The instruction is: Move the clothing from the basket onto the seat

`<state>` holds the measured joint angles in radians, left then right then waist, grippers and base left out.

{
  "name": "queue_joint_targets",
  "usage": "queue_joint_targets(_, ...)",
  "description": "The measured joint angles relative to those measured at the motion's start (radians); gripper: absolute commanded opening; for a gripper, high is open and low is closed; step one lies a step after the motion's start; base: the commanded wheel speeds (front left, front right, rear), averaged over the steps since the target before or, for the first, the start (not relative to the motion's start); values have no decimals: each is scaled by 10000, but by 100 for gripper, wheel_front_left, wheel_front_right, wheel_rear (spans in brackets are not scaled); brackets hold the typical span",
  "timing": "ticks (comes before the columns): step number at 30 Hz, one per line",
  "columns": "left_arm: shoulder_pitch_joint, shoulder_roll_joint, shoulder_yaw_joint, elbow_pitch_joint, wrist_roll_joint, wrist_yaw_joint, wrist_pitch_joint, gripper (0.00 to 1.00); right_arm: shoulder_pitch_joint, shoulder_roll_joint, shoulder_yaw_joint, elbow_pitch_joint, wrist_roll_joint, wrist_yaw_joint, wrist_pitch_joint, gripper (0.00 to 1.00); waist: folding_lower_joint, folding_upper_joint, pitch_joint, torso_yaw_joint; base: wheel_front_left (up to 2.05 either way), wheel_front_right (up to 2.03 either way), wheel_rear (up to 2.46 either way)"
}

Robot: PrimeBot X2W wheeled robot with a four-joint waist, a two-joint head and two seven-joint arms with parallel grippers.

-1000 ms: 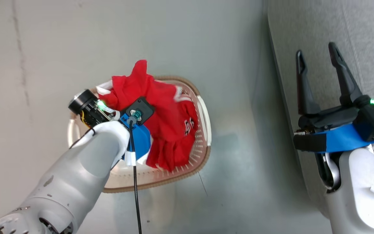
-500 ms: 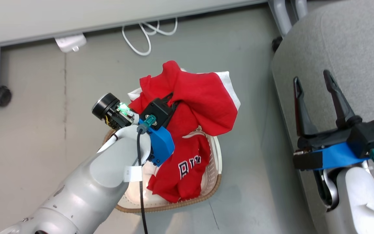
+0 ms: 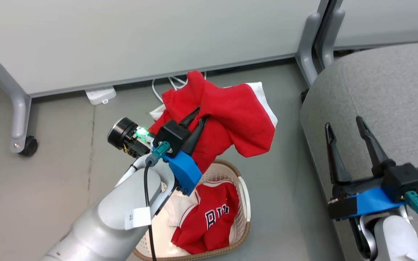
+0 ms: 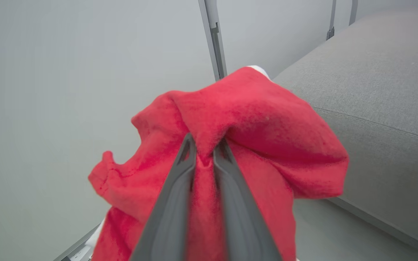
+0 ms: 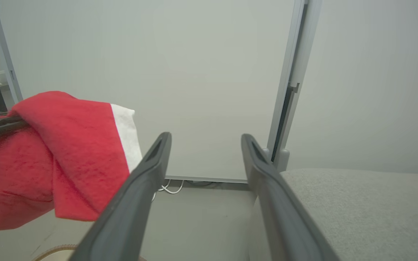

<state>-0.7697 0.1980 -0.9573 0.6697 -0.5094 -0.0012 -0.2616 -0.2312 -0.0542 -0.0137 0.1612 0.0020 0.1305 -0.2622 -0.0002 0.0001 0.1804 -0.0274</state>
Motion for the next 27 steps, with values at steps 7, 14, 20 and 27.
queue_joint_targets(7, 699, 75, 184, -591, 0, 52, 0, 0, 684, 4, -79, 109, 0, 0, 0, 100, 0, 0, -831, 71, 0, 0, 0)
queue_joint_targets(14, 1134, 148, 240, -759, -48, 90, 0, 0, 1110, 15, -56, 146, 2, 2, 0, 100, 0, 0, -1364, 158, 0, 0, 0)
queue_joint_targets(20, 1294, 198, 244, -782, -102, 94, 0, 0, 1185, 21, 113, 134, 19, 2, 0, 100, 1, 0, -1551, 184, 0, 0, 0)
queue_joint_targets(27, 1302, 224, 211, -792, -104, 98, 0, 0, 1134, 25, 596, 8, 35, 2, 0, 100, 1, 0, -1538, 183, 0, 0, 0)
